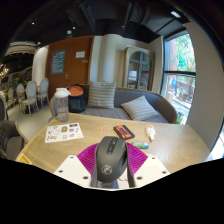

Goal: Arrange mouse

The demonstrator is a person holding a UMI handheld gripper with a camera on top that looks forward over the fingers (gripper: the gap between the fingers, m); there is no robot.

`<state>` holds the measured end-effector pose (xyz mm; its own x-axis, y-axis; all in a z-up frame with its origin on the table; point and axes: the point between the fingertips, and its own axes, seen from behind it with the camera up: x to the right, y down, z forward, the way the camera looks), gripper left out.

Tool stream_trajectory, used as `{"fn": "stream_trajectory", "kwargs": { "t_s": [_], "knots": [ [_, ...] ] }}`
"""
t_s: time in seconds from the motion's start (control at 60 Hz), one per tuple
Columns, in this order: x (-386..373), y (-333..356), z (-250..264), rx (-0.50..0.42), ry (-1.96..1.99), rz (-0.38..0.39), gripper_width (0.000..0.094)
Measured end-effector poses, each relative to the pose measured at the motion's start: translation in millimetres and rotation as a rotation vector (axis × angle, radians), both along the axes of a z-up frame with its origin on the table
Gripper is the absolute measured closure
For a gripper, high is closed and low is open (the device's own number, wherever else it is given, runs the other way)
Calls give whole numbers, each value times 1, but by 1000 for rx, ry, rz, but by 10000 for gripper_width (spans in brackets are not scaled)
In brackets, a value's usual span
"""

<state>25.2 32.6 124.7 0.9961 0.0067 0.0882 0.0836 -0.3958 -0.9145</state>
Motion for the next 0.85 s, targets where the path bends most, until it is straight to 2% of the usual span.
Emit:
{"fn": "stream_trajectory", "kwargs": {
  "t_s": [0.05, 0.1, 0.183, 0.233, 0.267, 0.333, 0.4, 0.483, 0.5, 0.667, 0.85],
  "knots": [
    [29, -3, -30, -65, -11, -38, 507],
    [61, -18, -82, -123, -13, -77, 507],
    [93, -21, -104, -186, 11, -134, 506],
    [105, -23, -113, -207, 33, -138, 500],
    [107, -28, -128, -233, 45, -147, 464],
    [109, -34, -139, -273, 82, -120, 396],
    [108, -36, -135, -252, 87, -81, 323],
    [103, -44, -123, -217, 112, -52, 84],
    [103, -47, -119, -206, 117, -47, 60],
    [105, -103, -76, -83, 144, -9, 78],
    [96, -187, -66, -29, 235, 72, 78]
  ]
}}
